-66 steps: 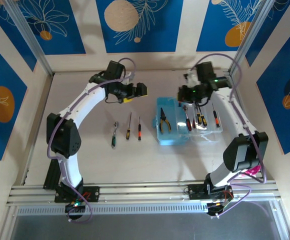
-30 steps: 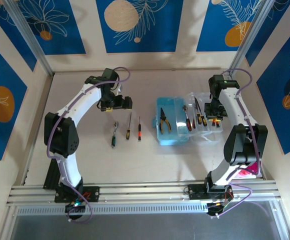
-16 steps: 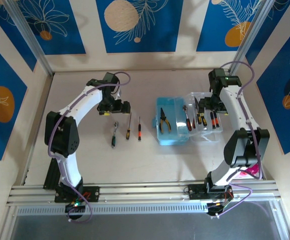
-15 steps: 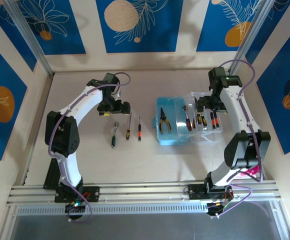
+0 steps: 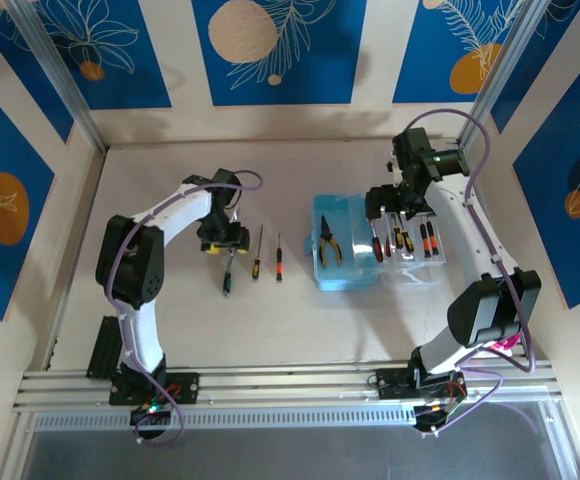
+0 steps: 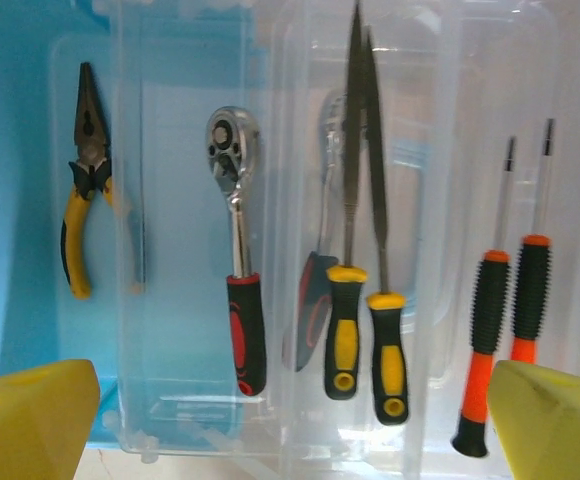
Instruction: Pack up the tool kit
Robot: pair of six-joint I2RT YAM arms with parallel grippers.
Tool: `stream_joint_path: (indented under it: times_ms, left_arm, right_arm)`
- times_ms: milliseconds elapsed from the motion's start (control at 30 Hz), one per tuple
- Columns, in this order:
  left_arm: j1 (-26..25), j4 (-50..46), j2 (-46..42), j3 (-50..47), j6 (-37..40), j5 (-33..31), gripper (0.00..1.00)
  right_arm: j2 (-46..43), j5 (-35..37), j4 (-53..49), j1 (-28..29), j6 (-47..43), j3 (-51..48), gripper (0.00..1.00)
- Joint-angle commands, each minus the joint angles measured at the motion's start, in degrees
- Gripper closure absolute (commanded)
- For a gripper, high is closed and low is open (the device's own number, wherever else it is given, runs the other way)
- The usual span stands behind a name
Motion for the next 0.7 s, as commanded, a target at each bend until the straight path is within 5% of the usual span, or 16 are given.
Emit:
stream_joint_path:
  times_ms: [0,233,567,667]
  left_arm:
    - [-0.3,1.5,2.1,-2.0,-0.9,-0.6,0.34]
    - [-0.3,3.9,7.0,-0.4,-1.2,1.0,0.43]
    - [-0.3,2.8,9.4,2.2,-0.3,0.8,0.94]
    - [-0.3,2.9,8.6,1.6,-0.4,1.2,1.0]
  right_arm:
    - [0.0,-1.3,-0.2,1.1,0.1,0.3,0.01]
    - [0.8,-1.4,-0.2,2.0,-0.4,1.2,0.01]
    - [0.8,-2.0,0.4,2.3,-0.8,0.1,0.01]
    - [0.7,-2.3,0.6,2.3,-0.9,-0.1,0.01]
